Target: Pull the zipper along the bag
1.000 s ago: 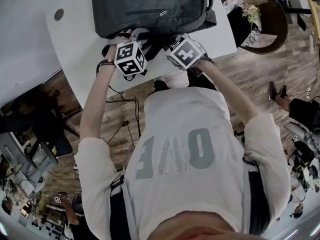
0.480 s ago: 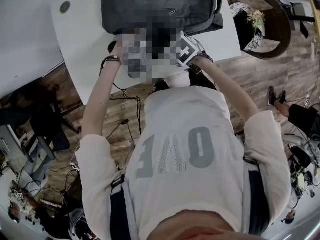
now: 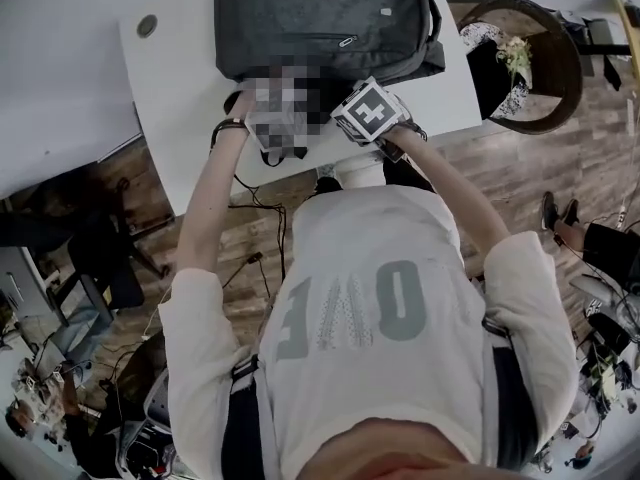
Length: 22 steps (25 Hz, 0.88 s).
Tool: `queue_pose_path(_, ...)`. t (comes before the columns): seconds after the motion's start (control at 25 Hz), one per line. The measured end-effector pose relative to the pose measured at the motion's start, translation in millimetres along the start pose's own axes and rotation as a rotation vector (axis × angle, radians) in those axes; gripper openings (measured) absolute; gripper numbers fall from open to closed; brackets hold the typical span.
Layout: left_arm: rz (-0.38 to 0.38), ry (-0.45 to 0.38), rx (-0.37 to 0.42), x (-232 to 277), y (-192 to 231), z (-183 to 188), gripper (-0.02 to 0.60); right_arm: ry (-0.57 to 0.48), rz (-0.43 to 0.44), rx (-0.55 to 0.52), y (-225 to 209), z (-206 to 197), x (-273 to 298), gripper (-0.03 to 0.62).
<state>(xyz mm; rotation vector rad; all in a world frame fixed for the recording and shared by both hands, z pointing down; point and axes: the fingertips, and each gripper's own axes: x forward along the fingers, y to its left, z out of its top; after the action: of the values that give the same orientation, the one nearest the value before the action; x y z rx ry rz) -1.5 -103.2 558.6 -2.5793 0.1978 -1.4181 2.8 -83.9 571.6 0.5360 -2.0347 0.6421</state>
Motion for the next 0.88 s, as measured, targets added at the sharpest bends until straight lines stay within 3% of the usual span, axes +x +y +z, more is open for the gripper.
queue_pose_path(0.04, 0.02, -0.019, -0.038, -4.0, 4.5, 3.8, 0.183, -0.001, -0.007, 0.006, -1.4, -1.9, -5.4, 0.045)
queue_pose_path(0.12, 0.091, -0.098, -0.159, -21.8, 17.8, 18.0, 0.168, -0.04, -0.009, 0.028, -2.5, -0.2, -25.1, 0.177)
queue_pose_path(0.16, 0.14, -0.156, -0.226, -35.9, 27.0, 28.5, 0.158, -0.078, -0.008, 0.043, -3.8, 3.6, -39.0, 0.184)
queue_pose_path(0.24, 0.29, -0.287, -0.341, -73.0, 56.3, 51.7, 0.141, -0.188, -0.033, 0.068, -16.2, 20.1, -73.0, 0.183)
queue_pose_path(0.32, 0.492, -0.406, -0.442, -116.0, 95.7, 70.1, 0.135, -0.332, -0.085, 0.092, -39.5, 47.5, -113.1, 0.172)
queue_pose_path(0.4, 0.66, -0.507, -0.553, -154.8, 125.1, 83.5, 0.114, -0.492, -0.111, 0.141, -59.8, 75.4, -155.3, 0.098)
queue_pose_path(0.52, 0.82, -0.639, -0.716, -194.9, 143.2, 99.5, 0.054, -0.733, -0.093, 0.192, -71.8, 106.8, -211.8, 0.049)
queue_pose_path(0.72, 1.026, -0.775, -0.825, -234.9, 134.8, 119.7, 0.031, -0.994, -0.204, 0.186, -78.1, 124.4, -262.8, 0.032)
queue_pose_path(0.88, 1.144, -0.773, -0.802, -249.4, 118.5, 116.8, 0.031, -1.043, -0.29, 0.147, -68.7, 113.5, -257.5, 0.028)
